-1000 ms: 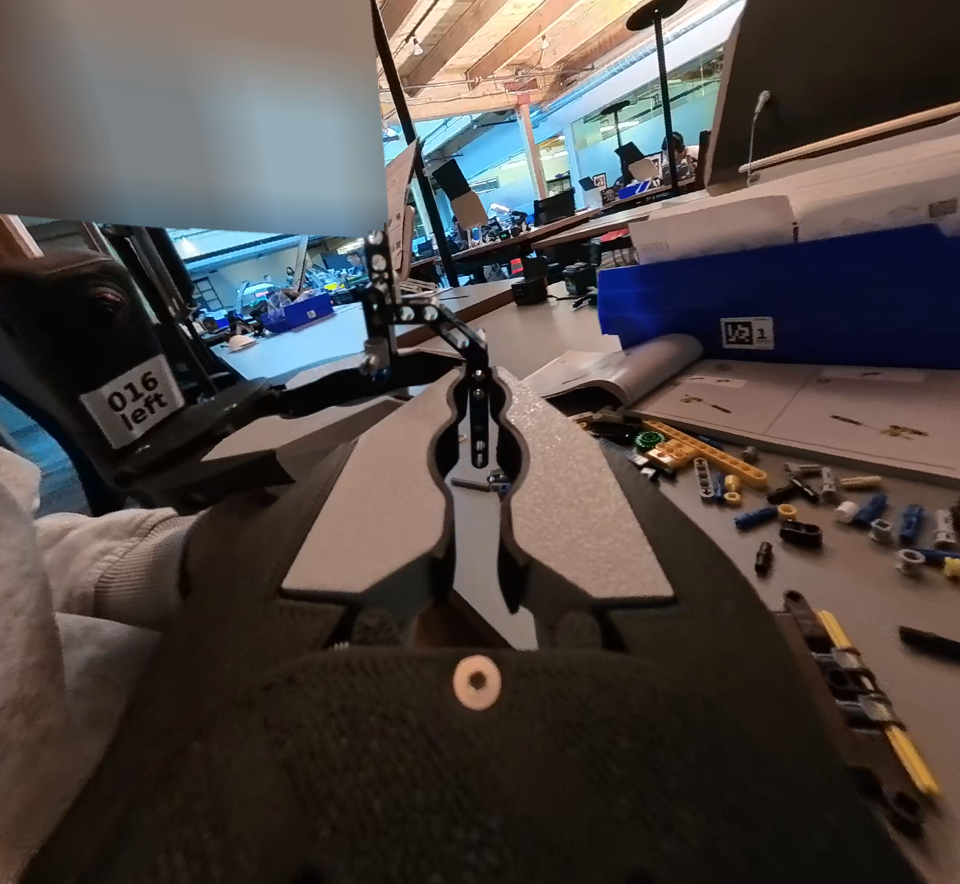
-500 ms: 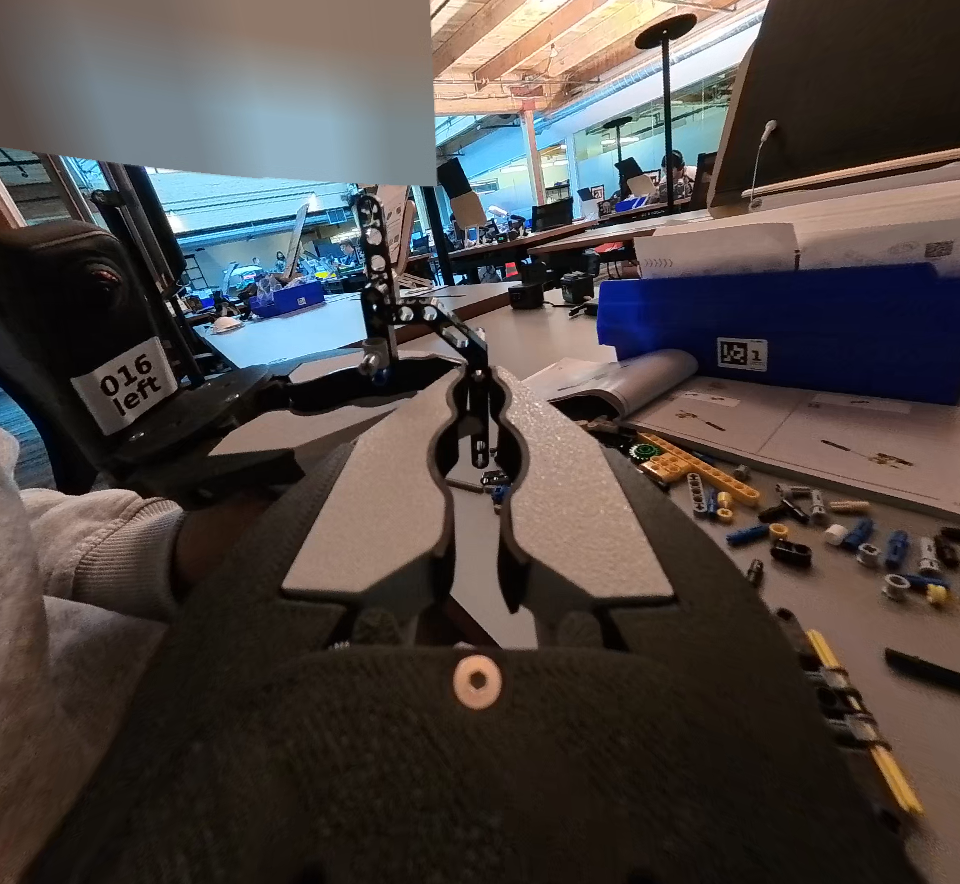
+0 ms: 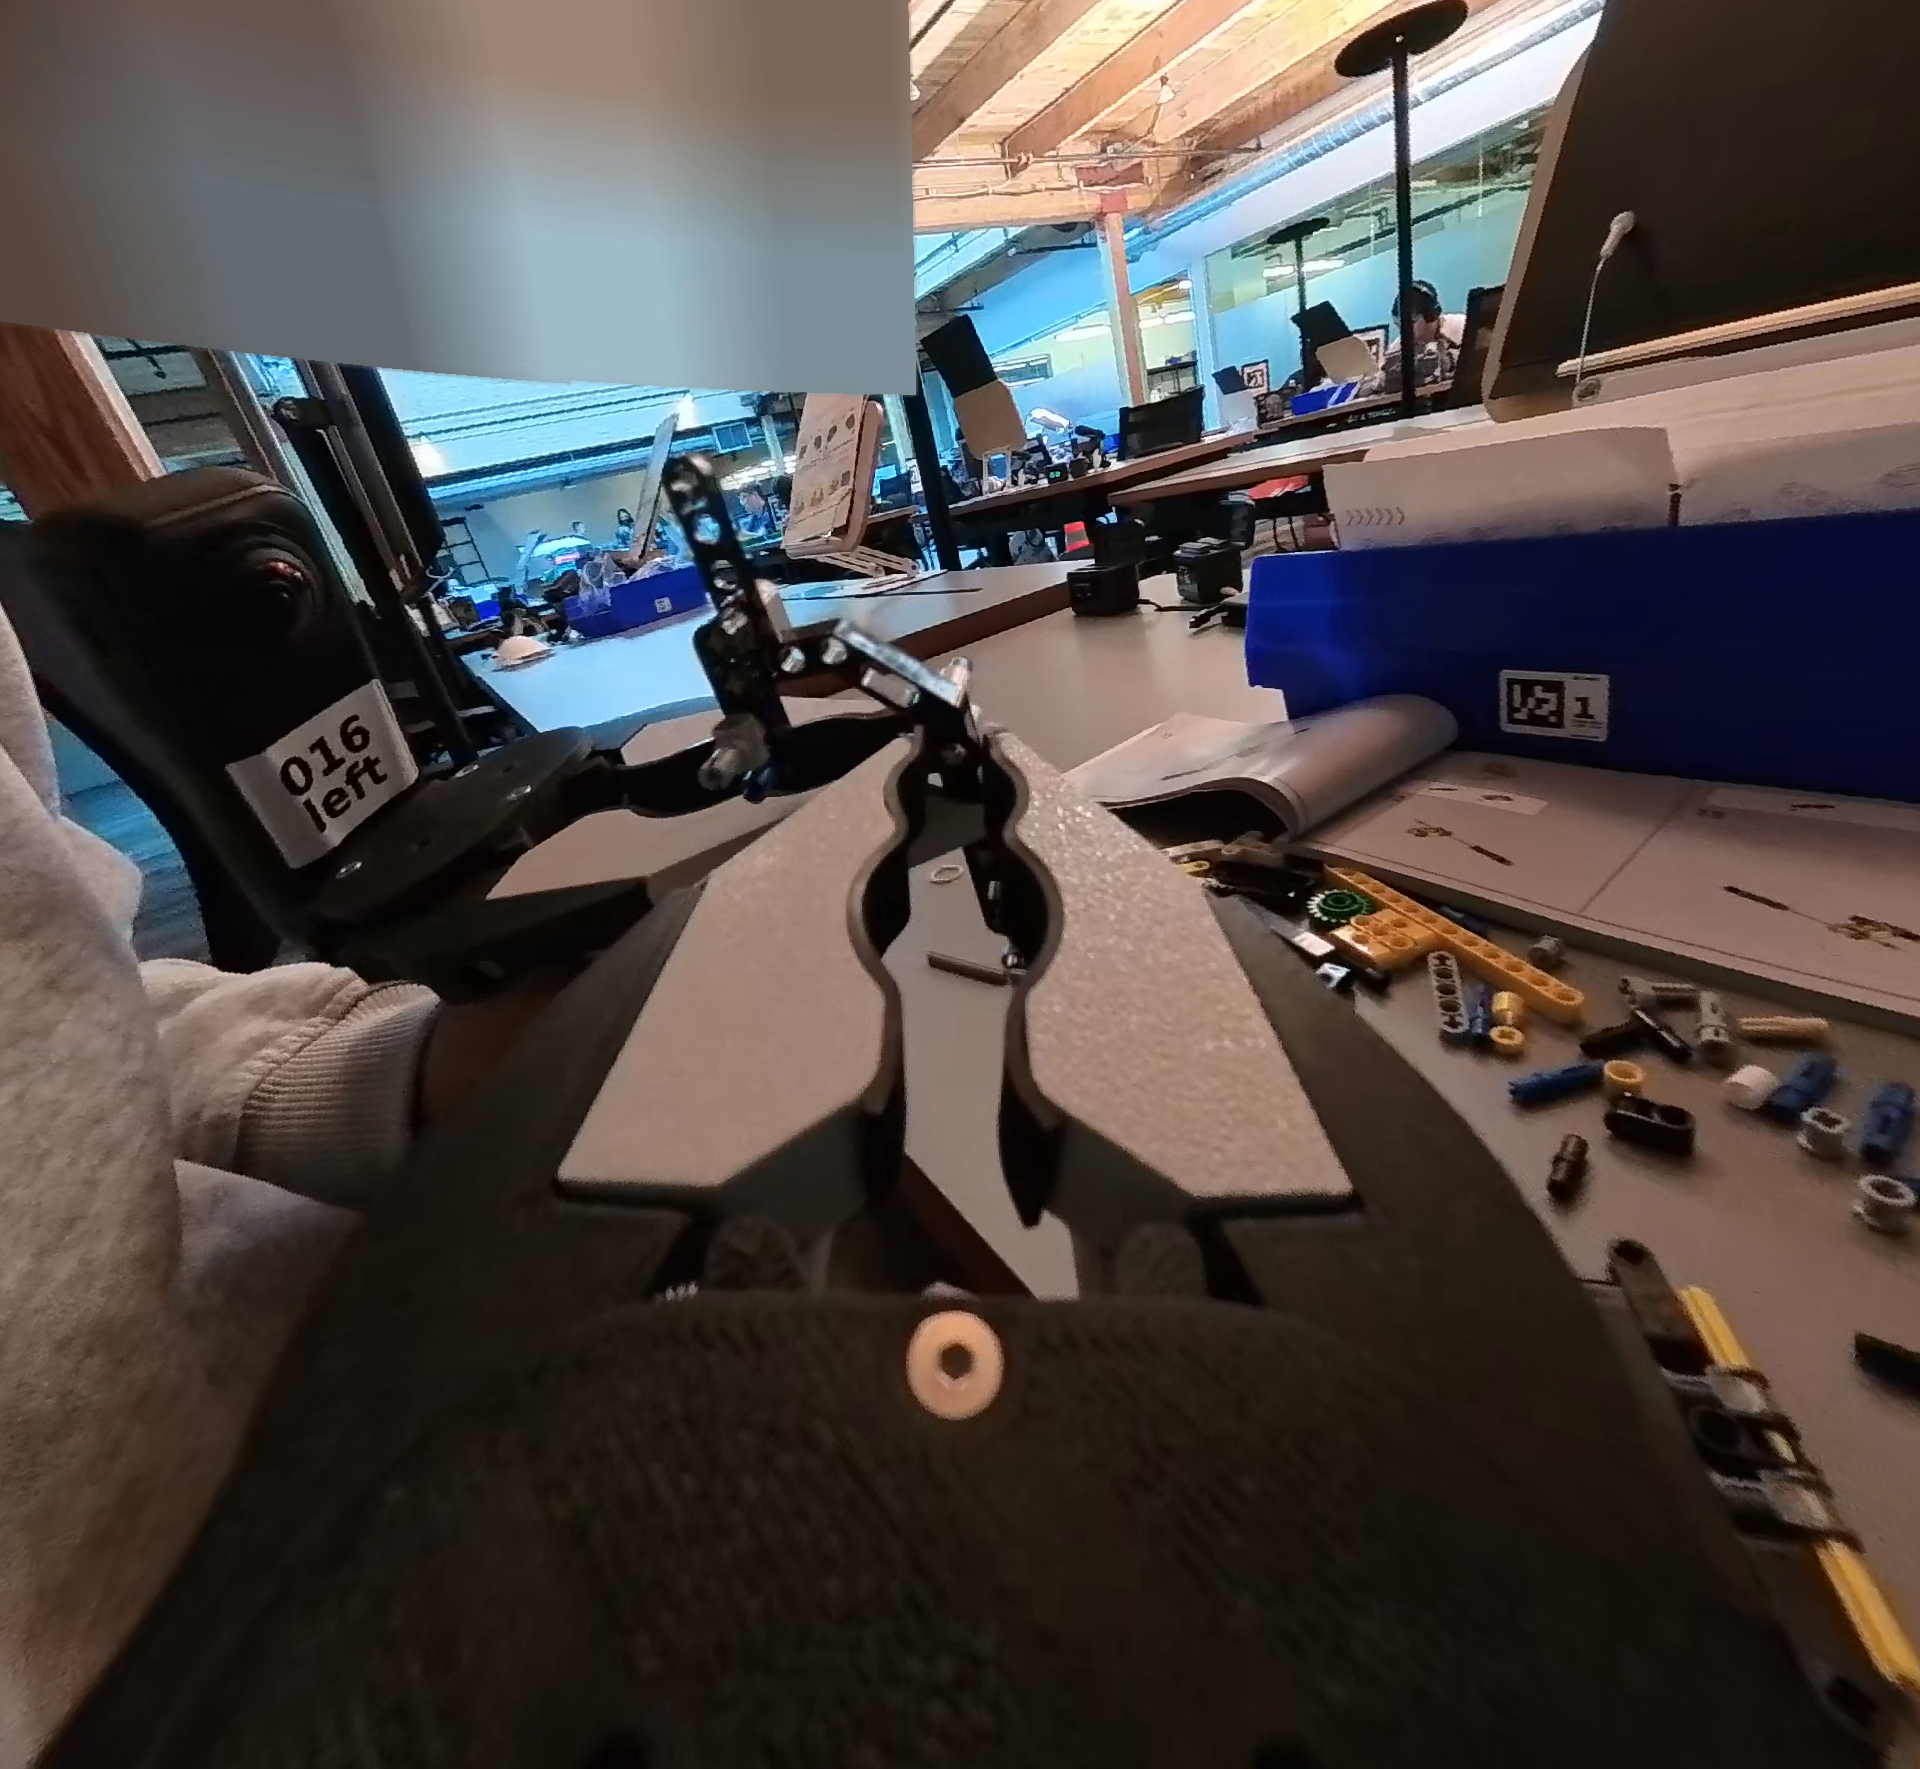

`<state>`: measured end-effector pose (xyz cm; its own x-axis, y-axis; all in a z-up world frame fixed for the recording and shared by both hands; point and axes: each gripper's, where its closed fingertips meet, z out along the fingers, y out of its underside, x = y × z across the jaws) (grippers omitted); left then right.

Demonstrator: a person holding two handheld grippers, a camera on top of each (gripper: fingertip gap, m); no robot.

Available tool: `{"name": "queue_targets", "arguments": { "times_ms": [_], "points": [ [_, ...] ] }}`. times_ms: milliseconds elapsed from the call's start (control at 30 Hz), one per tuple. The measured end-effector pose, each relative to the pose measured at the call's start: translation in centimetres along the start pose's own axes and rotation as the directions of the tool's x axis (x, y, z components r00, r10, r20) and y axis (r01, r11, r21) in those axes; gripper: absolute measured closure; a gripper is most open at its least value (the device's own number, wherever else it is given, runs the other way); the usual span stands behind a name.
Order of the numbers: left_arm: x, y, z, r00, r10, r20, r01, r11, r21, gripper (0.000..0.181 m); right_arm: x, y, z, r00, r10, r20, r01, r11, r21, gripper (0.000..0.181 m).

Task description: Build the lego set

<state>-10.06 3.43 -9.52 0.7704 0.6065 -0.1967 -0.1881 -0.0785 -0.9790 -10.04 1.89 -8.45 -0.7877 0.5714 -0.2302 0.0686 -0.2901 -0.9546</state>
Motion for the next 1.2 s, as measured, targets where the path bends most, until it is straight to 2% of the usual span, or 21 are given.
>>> {"name": "queue_targets", "arguments": {
  "times_ms": [133,300,400,500,733,900,1100,1200],
  "points": [
    [-0.1,0.2,0.0,0.999,-0.042,-0.018,0.042,0.999,-0.005,0.167,-0.1,0.0,-0.1,1.000,0.017,0.022,-0.017,1.000,-0.005,0.164],
    [-0.7,1.0,0.2,0.962,-0.257,-0.089,0.254,0.966,-0.040,0.167,1.1,-0.3,-0.7,1.000,0.015,0.013,-0.015,1.000,-0.015,0.157],
    [-0.1,1.6,0.4,0.911,-0.376,-0.172,0.365,0.927,-0.090,0.167,1.3,-0.1,-1.2,0.998,-0.039,0.039,0.041,0.997,-0.057,0.157],
    [1.0,2.6,0.6,0.836,-0.492,-0.244,0.459,0.869,-0.183,0.167,0.7,0.2,-1.9,0.987,-0.108,0.117,0.121,0.987,-0.110,0.157],
    [3.7,4.2,0.7,0.739,-0.587,-0.330,0.483,0.804,-0.348,0.167,0.9,1.0,-3.0,0.965,-0.215,0.152,0.243,0.949,-0.200,0.159],
    [4.8,5.3,0.6,0.766,-0.542,-0.347,0.397,0.822,-0.408,0.167,1.0,2.8,-3.4,0.927,-0.324,0.189,0.369,0.877,-0.308,0.158],
    [5.5,6.0,0.5,0.752,-0.561,-0.346,0.386,0.801,-0.458,0.167,1.6,4.6,-3.2,0.778,-0.601,0.183,0.614,0.667,-0.423,0.164],
    [5.5,6.3,0.5,0.751,-0.568,-0.337,0.388,0.793,-0.470,0.167,1.6,5.1,-3.0,0.750,-0.637,0.181,0.641,0.630,-0.439,0.172]
  ]
}}
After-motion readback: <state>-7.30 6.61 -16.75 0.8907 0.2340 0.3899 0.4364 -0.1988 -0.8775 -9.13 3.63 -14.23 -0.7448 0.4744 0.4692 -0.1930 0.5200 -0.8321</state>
